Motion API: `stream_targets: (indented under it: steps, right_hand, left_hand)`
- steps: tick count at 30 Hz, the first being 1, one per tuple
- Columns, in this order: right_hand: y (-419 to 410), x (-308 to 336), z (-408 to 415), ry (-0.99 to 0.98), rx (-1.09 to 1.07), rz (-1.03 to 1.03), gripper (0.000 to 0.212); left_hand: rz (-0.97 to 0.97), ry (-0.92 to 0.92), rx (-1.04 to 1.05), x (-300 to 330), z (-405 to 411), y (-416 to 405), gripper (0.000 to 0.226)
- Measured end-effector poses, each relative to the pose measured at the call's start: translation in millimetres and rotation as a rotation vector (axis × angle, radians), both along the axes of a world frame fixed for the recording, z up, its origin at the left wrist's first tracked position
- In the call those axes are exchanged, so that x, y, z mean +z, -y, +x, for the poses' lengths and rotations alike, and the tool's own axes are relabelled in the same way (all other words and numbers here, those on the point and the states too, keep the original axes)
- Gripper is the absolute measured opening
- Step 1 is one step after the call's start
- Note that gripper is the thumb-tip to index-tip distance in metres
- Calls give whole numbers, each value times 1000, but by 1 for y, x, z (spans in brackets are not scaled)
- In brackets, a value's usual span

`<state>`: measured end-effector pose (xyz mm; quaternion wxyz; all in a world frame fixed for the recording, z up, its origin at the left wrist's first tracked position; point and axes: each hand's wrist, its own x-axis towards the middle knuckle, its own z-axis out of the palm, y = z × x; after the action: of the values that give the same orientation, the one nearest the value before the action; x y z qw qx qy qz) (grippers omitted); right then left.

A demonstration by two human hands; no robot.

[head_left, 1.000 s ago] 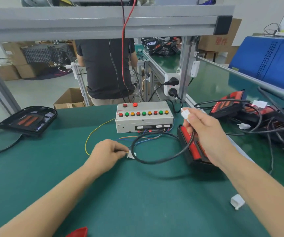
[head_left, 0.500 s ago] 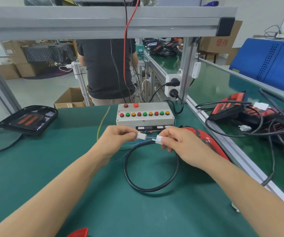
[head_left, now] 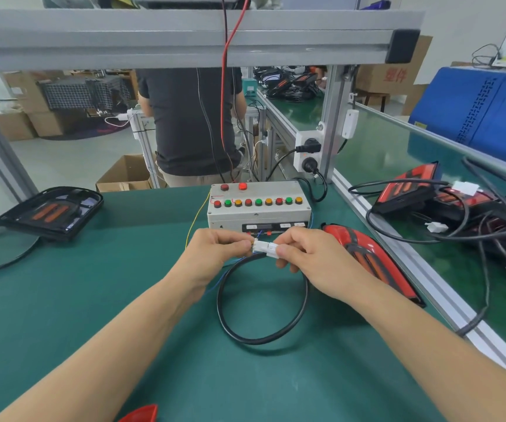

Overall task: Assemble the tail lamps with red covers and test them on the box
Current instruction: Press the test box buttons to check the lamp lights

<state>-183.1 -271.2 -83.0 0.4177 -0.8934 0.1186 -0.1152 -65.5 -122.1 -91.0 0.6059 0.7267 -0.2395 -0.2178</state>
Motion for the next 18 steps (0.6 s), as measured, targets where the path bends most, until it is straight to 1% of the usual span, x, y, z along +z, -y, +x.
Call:
stream_targets:
  steps: [5,10,13,16,18]
  right_hand:
    - [1,-2,-2,1,17,36,11]
    - [-3,1,0,-21,36,123,11]
    - [-7,1,1,2,10,67,12]
    - [-14,-2,0,17,-34,48,10]
    - [-17,-2,-2,-11,-41,-32,11]
  left_hand:
    - [4,49,-16,3,-2,-2,15]
    - [-34,109,-29,4,-12,0,15]
    - [-68,67,-47,3,-13,1,15]
    - [-52,49,-59,-1,-10,0,16]
    - [-15,57,-71,-5,-10,3,15]
